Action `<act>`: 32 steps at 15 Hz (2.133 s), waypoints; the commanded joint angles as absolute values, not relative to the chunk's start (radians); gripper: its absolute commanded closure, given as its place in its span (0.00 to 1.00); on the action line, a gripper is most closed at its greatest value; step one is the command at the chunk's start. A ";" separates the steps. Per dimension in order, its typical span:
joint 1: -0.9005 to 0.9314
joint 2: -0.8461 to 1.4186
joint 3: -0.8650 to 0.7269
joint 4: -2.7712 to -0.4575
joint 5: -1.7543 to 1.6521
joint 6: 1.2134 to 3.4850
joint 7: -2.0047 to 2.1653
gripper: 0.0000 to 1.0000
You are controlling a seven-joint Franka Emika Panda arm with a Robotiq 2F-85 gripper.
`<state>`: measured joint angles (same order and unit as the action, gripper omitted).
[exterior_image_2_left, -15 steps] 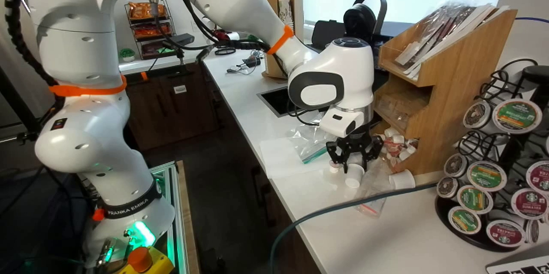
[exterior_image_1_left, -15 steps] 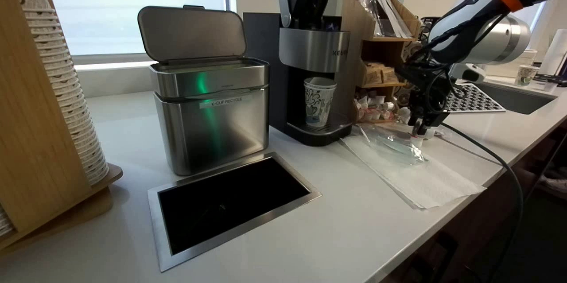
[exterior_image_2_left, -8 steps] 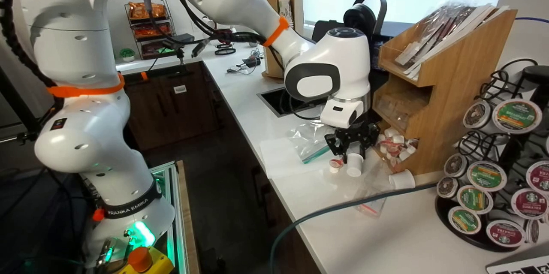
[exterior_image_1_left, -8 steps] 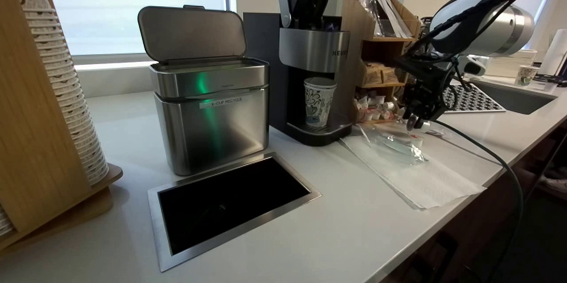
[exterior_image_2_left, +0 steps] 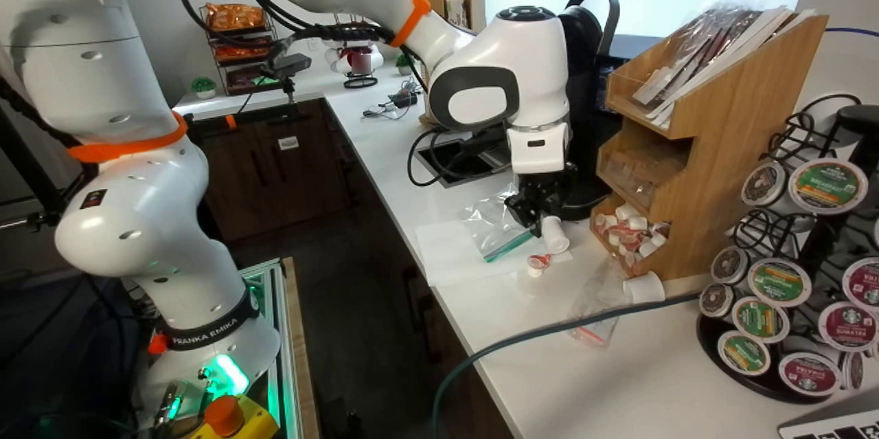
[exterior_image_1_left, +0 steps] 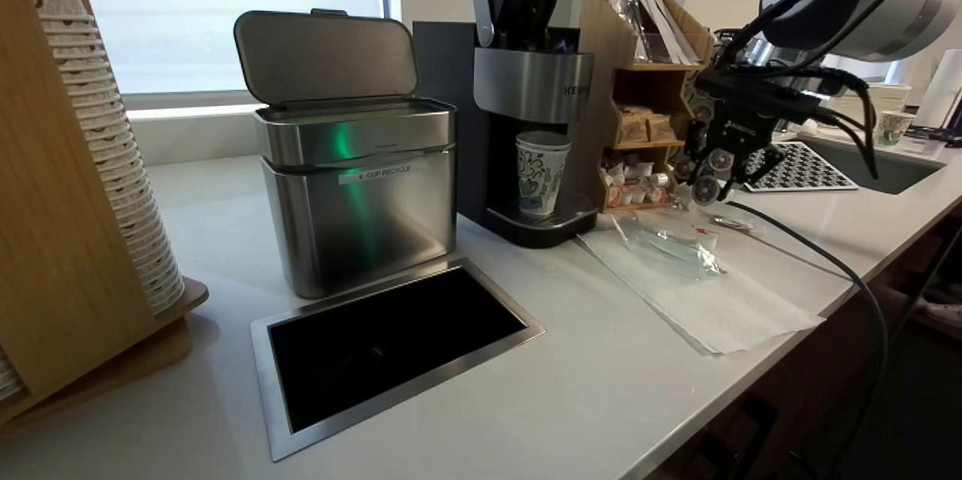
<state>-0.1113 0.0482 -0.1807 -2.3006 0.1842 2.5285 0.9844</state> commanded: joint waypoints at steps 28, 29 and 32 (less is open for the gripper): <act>-0.099 -0.169 -0.159 -2.151 0.407 2.071 0.171 0.75; -0.097 -0.165 -0.160 -2.124 0.426 2.022 0.144 0.75; -0.097 -0.141 -0.163 -2.040 0.474 1.886 0.073 0.75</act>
<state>-0.1034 -0.1687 -0.1502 -2.1159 0.4132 2.0062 0.1558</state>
